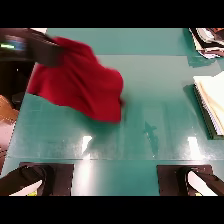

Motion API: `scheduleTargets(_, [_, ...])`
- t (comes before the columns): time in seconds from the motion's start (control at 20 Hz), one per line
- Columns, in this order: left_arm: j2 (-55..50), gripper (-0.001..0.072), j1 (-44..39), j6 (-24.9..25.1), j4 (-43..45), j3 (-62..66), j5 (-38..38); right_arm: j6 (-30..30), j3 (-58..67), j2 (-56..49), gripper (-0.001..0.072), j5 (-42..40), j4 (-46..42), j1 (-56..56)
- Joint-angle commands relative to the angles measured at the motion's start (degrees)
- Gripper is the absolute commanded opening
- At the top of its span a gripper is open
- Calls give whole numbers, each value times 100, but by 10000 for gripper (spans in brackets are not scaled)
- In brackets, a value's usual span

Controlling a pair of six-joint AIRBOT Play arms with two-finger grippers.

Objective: Fold the shirts.

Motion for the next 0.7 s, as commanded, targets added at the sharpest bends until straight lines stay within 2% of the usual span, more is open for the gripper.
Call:
scheduleTargets(0.0, [-1097, 29, -1060, 223, -212, 120, 162, 0, 50, 0, 22, 15, -2, 4])
scheduleTargets(0.1, [-1770, 31, -1373, 511, -837, 120, 398, 2, 48, 0, 22, 15, -2, 7])
scheduleTargets(0.15, [-2074, 200, -1447, 704, -1193, 120, 520, 2, 48, 0, 22, 15, -2, 7])
scheduleTargets(0.2, [-2304, 450, -1451, 750, -1386, 120, 616, 2, 50, 0, 22, 24, -2, 7])
scheduleTargets(0.25, [-2476, 549, -1412, 748, -1373, 120, 640, 2, 50, 0, 22, 52, -2, 7])
scheduleTargets(0.45, [-2559, 548, -614, 743, -831, 118, 369, 2, 48, 0, 22, 208, -4, 7])
scheduleTargets(0.65, [-2559, 548, 846, 721, -1172, -358, -2, 2, 48, -4, 22, 267, -4, 7])
